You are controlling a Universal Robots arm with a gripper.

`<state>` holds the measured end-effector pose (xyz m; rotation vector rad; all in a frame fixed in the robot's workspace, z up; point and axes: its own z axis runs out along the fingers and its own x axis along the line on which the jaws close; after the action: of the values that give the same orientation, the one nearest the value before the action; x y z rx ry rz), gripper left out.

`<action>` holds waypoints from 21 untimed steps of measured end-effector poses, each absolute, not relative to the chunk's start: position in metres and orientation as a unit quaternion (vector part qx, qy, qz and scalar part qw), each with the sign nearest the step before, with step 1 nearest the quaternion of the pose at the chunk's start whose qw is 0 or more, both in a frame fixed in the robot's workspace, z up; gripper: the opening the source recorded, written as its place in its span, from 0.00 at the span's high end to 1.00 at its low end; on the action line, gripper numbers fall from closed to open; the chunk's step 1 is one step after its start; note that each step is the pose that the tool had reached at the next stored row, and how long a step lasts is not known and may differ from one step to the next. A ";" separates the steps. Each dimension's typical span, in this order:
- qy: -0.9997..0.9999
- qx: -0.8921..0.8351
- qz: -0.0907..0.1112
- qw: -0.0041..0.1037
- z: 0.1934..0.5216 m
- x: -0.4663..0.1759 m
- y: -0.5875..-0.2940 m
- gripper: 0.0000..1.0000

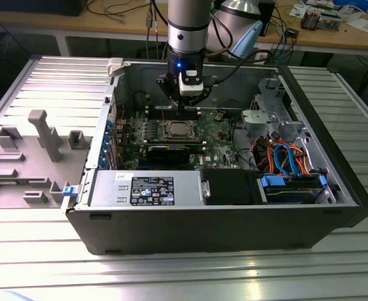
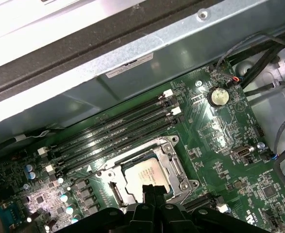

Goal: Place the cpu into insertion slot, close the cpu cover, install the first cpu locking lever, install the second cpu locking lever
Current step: 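Install the first cpu locking lever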

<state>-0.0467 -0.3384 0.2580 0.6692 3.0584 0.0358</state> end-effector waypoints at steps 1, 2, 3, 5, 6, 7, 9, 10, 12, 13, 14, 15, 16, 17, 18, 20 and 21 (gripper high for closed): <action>0.977 0.214 0.011 0.005 0.258 -0.047 -0.338 0.89; 0.977 0.214 0.011 0.005 0.258 -0.047 -0.338 0.89; 0.977 0.214 0.012 0.005 0.258 -0.047 -0.338 0.89; 0.977 0.214 0.012 0.005 0.258 -0.050 -0.338 0.89; 0.977 0.214 0.012 0.005 0.258 -0.051 -0.338 0.89; 0.977 0.211 0.012 0.005 0.258 -0.051 -0.338 0.89; 0.980 0.199 0.012 0.005 0.258 -0.051 -0.338 0.89; 0.981 0.194 0.012 0.005 0.258 -0.051 -0.338 0.89; 0.983 0.183 0.012 0.005 0.258 -0.051 -0.338 0.89; 0.985 0.171 0.012 0.005 0.258 -0.051 -0.338 0.89; 0.987 0.159 0.012 0.005 0.258 -0.051 -0.338 0.89; 0.989 0.149 0.012 0.004 0.258 -0.051 -0.338 0.89; 0.991 0.131 0.012 0.004 0.258 -0.051 -0.338 0.89; 0.992 0.123 0.012 0.004 0.258 -0.051 -0.338 0.89; 0.993 0.116 0.012 0.004 0.258 -0.051 -0.338 0.89; 0.994 0.108 0.012 0.004 0.258 -0.052 -0.338 0.89; 0.994 0.107 0.012 0.004 0.258 -0.052 -0.338 0.89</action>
<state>-0.0515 -0.3384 0.2580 0.3350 3.1156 0.0388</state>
